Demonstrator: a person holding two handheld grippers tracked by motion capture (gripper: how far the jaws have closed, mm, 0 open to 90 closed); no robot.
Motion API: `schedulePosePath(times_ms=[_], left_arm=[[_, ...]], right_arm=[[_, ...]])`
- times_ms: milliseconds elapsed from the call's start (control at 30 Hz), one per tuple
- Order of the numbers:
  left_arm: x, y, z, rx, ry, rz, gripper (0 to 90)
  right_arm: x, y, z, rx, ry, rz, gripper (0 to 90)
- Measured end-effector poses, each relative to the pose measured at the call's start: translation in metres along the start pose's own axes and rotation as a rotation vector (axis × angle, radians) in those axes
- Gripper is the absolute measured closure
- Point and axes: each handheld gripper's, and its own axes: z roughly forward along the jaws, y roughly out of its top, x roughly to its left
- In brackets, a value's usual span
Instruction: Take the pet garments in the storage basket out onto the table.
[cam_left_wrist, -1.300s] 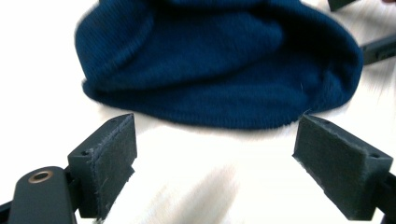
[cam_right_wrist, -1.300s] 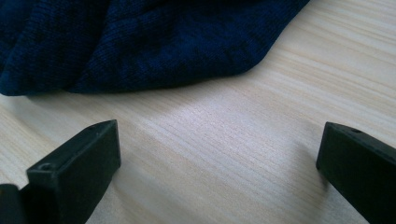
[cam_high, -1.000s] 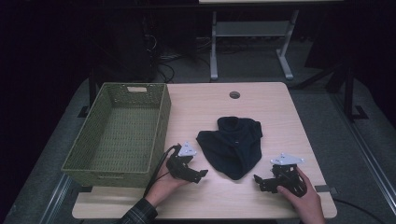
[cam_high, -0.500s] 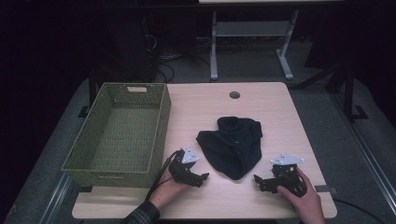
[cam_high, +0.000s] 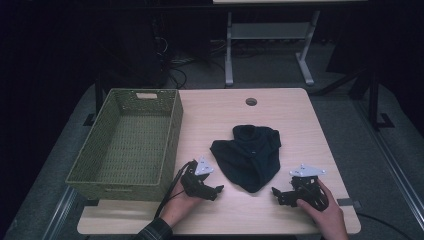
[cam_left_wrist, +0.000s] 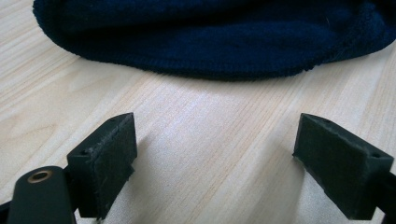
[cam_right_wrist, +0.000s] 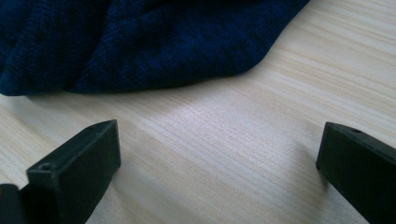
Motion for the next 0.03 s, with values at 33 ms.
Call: schedulePosePath(times_ms=[33], left_arm=[[0.0000, 0.0000, 0.0000, 0.000, 0.000, 0.000, 12.7]], right_arm=[[0.0000, 0.0000, 0.0000, 0.000, 0.000, 0.000, 0.0]])
